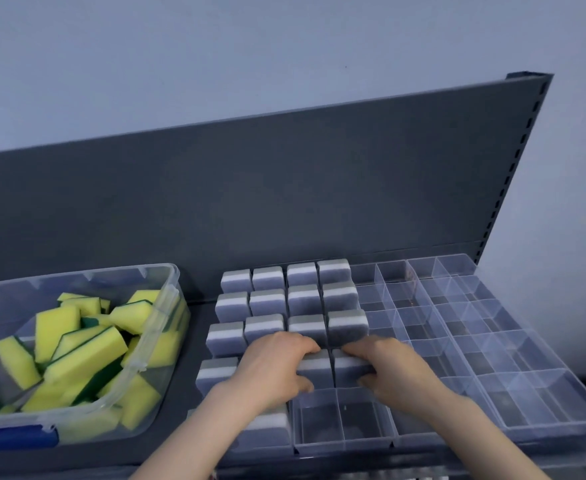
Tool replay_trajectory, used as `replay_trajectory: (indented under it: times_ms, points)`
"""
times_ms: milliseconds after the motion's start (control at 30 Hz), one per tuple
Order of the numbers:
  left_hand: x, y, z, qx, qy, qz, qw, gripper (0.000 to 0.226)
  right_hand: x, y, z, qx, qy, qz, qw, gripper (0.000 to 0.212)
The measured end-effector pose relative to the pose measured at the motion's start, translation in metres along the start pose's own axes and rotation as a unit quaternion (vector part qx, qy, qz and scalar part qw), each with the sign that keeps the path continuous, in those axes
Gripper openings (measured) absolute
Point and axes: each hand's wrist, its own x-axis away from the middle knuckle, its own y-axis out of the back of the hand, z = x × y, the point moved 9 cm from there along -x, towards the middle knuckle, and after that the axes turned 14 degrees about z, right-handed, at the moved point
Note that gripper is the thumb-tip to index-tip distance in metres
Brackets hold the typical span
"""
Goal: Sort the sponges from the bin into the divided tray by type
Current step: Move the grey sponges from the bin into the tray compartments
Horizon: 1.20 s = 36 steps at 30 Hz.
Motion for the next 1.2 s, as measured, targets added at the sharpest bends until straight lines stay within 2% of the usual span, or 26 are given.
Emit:
replay_trajectory:
  times_ms: [133,300,400,533,667,1000,1200]
  points:
    - [0.019,0.023,0.016,0.084,-0.021,-0.05,0.995,0.059,0.007,0.012,0.006,0.0,0.004,0.012,1.0,0.044]
    - [0.054,0.055,0.061,0.109,0.013,-0.139,0.984,0.044,0.019,0.047,0.029,-0.042,0.018,-0.11,0.993,0.043]
    - [0.078,0.065,0.093,0.08,0.06,-0.166,0.981,0.042,0.012,0.048,0.057,-0.051,0.034,-0.132,0.989,0.043]
    - [0.109,0.071,0.14,0.003,0.141,-0.157,0.977,0.046,-0.011,0.039,0.104,-0.018,0.048,-0.124,0.991,0.046]
    - [0.144,0.075,0.198,-0.022,0.202,-0.137,0.97,0.05,-0.037,0.028,0.161,0.037,0.056,-0.094,0.993,0.052]
    - [0.234,0.065,0.344,0.039,0.246,-0.154,0.956,0.048,-0.095,0.007,0.288,0.046,0.087,-0.127,0.987,0.045]
    - [0.274,0.051,0.426,0.065,0.269,-0.157,0.948,0.044,-0.128,-0.014,0.358,0.052,0.12,-0.118,0.984,0.045]
